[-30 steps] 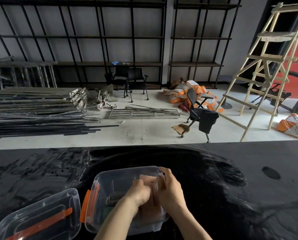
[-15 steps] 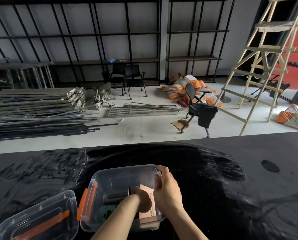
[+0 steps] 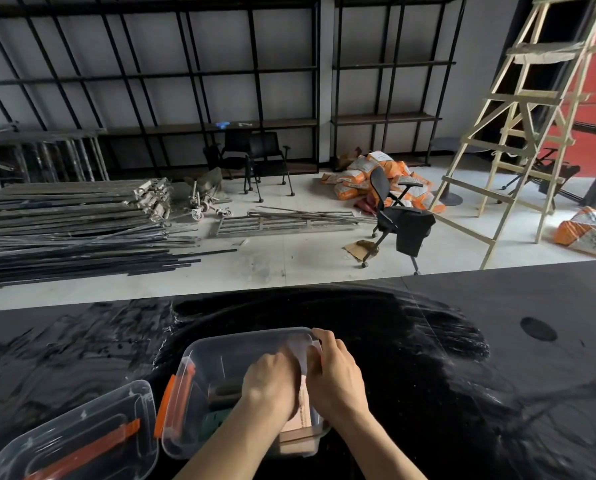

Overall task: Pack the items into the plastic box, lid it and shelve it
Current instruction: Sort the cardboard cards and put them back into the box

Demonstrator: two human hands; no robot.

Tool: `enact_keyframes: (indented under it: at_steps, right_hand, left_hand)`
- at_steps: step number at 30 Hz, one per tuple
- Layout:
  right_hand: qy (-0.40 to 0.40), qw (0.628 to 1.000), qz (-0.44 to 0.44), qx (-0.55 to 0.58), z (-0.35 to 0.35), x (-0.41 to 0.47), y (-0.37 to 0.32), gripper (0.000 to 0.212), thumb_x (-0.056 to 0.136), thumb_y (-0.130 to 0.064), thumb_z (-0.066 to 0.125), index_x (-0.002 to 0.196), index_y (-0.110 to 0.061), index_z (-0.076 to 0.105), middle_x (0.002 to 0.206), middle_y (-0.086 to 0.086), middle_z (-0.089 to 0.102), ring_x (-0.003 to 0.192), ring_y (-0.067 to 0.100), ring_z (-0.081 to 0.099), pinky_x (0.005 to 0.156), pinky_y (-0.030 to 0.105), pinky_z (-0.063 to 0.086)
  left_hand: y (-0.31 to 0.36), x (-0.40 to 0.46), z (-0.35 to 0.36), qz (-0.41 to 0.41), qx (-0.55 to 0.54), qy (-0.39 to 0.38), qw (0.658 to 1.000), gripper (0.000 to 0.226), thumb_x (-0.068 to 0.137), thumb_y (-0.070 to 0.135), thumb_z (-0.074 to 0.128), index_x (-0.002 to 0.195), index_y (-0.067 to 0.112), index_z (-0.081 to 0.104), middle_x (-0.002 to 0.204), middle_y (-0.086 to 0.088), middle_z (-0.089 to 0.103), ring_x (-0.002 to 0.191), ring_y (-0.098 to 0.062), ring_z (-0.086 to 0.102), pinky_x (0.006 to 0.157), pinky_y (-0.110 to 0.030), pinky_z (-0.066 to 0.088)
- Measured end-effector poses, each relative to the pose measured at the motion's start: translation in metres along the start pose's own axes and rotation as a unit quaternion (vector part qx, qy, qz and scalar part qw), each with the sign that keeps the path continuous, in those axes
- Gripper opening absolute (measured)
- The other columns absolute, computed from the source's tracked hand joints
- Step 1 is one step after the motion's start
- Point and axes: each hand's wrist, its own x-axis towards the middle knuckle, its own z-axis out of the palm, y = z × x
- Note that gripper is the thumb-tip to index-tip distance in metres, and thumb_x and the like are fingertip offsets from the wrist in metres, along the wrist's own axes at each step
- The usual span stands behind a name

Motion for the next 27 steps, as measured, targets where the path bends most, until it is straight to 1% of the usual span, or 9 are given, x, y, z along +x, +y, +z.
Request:
enact_keyframes:
  at_steps: [2, 4, 6, 9, 12, 19, 23, 25, 27]
  right_hand:
    - [-0.014, 1.000, 0.009, -0.004, 0.004, 0.005, 0.004, 0.043, 0.101, -0.027, 0.039, 0.143, -0.026, 0.045, 0.133, 0.002, 0.059, 0.117, 0.024, 0.057, 0.094, 0.038, 0.049]
    - [-0.014, 1.000, 0.009, -0.001, 0.003, 0.001, 0.006, 0.043, 0.101, -0.026, 0.038, 0.144, -0.025, 0.044, 0.134, 0.002, 0.059, 0.118, 0.024, 0.057, 0.094, 0.038, 0.048]
    - [-0.010, 1.000, 0.006, 0.005, 0.003, 0.001, 0.004, 0.042, 0.103, -0.028, 0.037, 0.144, -0.025, 0.044, 0.135, 0.002, 0.059, 0.118, 0.023, 0.057, 0.095, 0.038, 0.049]
    - [0.001, 1.000, -0.002, 0.014, -0.001, 0.002, -0.003, 0.042, 0.103, -0.030, 0.037, 0.145, -0.026, 0.043, 0.137, 0.001, 0.058, 0.121, 0.023, 0.056, 0.097, 0.038, 0.048]
    - [0.017, 1.000, -0.012, 0.022, -0.007, 0.002, -0.010, 0.041, 0.103, -0.031, 0.035, 0.143, -0.026, 0.044, 0.138, 0.000, 0.058, 0.121, 0.023, 0.056, 0.096, 0.038, 0.048]
    - [0.006, 1.000, -0.009, 0.024, -0.005, 0.003, -0.010, 0.042, 0.103, -0.030, 0.036, 0.144, -0.028, 0.042, 0.137, 0.001, 0.059, 0.119, 0.023, 0.057, 0.093, 0.039, 0.049]
    - [-0.018, 1.000, 0.003, 0.010, -0.002, 0.000, -0.002, 0.042, 0.101, -0.029, 0.037, 0.143, -0.031, 0.042, 0.134, 0.002, 0.059, 0.117, 0.025, 0.057, 0.093, 0.041, 0.049]
    - [-0.025, 1.000, 0.003, 0.007, -0.001, -0.001, 0.001, 0.043, 0.102, -0.032, 0.037, 0.145, -0.032, 0.041, 0.135, 0.003, 0.058, 0.118, 0.025, 0.057, 0.094, 0.041, 0.049]
    - [-0.025, 1.000, 0.005, 0.011, 0.000, 0.002, 0.002, 0.043, 0.102, -0.033, 0.036, 0.145, -0.031, 0.041, 0.136, 0.003, 0.058, 0.119, 0.025, 0.057, 0.095, 0.041, 0.050]
  left_hand:
    - [-0.003, 0.013, 0.008, 0.038, 0.052, -0.071, 0.995, 0.040, 0.084, 0.017, 0.072, 0.121, 0.010, 0.059, 0.117, -0.010, 0.067, 0.109, -0.028, 0.065, 0.086, -0.036, 0.051]
    - [-0.003, 0.020, 0.013, 0.056, 0.085, -0.175, 0.979, 0.041, 0.088, 0.011, 0.066, 0.128, 0.006, 0.058, 0.126, -0.015, 0.062, 0.117, -0.031, 0.060, 0.091, -0.036, 0.048]
    - [-0.002, 0.026, 0.019, 0.096, 0.121, -0.220, 0.963, 0.036, 0.095, 0.009, 0.056, 0.129, -0.001, 0.056, 0.128, -0.021, 0.061, 0.120, -0.035, 0.058, 0.100, -0.039, 0.046]
    - [-0.002, 0.023, 0.012, 0.164, 0.217, -0.171, 0.947, 0.032, 0.092, 0.011, 0.057, 0.121, 0.000, 0.056, 0.121, -0.019, 0.062, 0.114, -0.035, 0.060, 0.097, -0.043, 0.048]
    - [0.000, 0.024, 0.004, 0.185, 0.256, -0.149, 0.937, 0.034, 0.089, 0.014, 0.059, 0.121, 0.001, 0.056, 0.123, -0.019, 0.061, 0.115, -0.035, 0.059, 0.087, -0.041, 0.046]
    - [-0.002, 0.026, -0.006, 0.169, 0.205, -0.183, 0.947, 0.036, 0.089, 0.015, 0.059, 0.124, 0.007, 0.053, 0.121, -0.014, 0.062, 0.111, -0.032, 0.058, 0.093, -0.040, 0.044]
    - [-0.002, 0.008, 0.006, 0.163, 0.214, -0.100, 0.958, 0.023, 0.092, 0.013, 0.058, 0.112, 0.005, 0.061, 0.103, -0.014, 0.066, 0.100, -0.029, 0.066, 0.089, -0.041, 0.053]
    - [-0.006, 0.003, 0.005, 0.145, 0.141, -0.046, 0.978, 0.030, 0.086, 0.014, 0.069, 0.115, 0.010, 0.061, 0.105, -0.010, 0.070, 0.099, -0.027, 0.069, 0.085, -0.040, 0.056]
    - [-0.010, 0.004, 0.002, 0.135, 0.087, -0.028, 0.987, 0.040, 0.080, 0.013, 0.076, 0.117, 0.014, 0.062, 0.108, -0.008, 0.071, 0.101, -0.026, 0.070, 0.084, -0.037, 0.057]
